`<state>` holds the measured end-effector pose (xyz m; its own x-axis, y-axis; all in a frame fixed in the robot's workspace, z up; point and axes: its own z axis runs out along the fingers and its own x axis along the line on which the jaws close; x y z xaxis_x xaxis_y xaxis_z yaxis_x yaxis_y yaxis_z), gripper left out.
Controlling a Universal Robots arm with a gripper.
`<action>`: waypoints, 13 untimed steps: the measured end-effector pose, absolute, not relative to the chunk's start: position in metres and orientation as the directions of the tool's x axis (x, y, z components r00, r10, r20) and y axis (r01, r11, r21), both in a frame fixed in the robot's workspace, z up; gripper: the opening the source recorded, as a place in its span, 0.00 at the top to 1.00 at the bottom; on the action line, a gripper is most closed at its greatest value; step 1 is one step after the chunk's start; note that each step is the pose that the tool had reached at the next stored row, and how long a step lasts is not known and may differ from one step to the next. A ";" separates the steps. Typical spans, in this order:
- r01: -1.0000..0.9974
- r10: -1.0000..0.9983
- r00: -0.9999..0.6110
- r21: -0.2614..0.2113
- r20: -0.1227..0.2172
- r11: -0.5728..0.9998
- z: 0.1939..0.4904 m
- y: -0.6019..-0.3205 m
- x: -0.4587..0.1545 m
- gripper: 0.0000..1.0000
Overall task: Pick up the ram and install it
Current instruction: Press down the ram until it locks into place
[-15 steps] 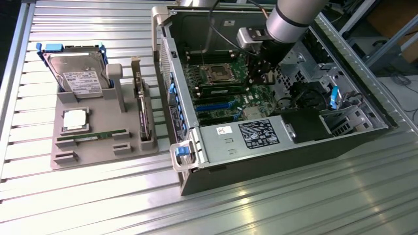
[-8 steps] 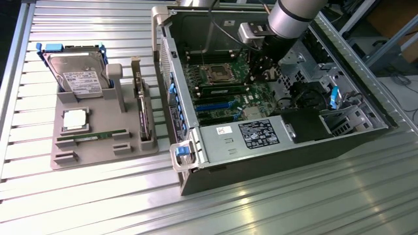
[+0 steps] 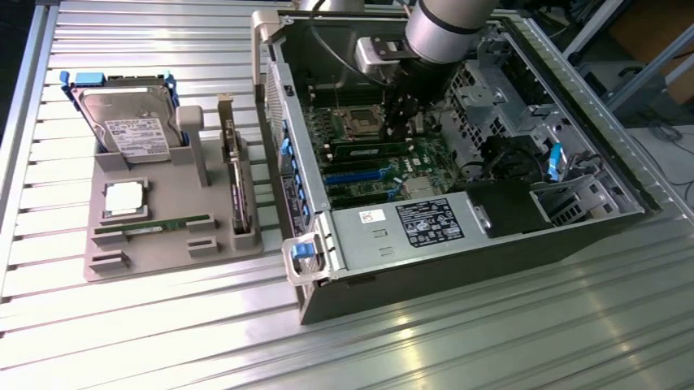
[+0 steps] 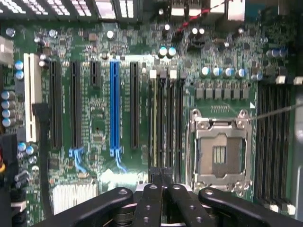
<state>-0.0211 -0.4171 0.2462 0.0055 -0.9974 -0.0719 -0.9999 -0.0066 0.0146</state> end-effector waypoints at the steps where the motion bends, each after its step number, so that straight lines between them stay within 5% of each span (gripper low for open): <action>1: -1.000 -0.997 0.006 0.011 -0.072 -0.007 0.246 -0.417 -0.026 0.89; 13: -1.000 -0.997 0.008 -0.014 -0.071 -0.007 0.244 -0.417 -0.069 0.89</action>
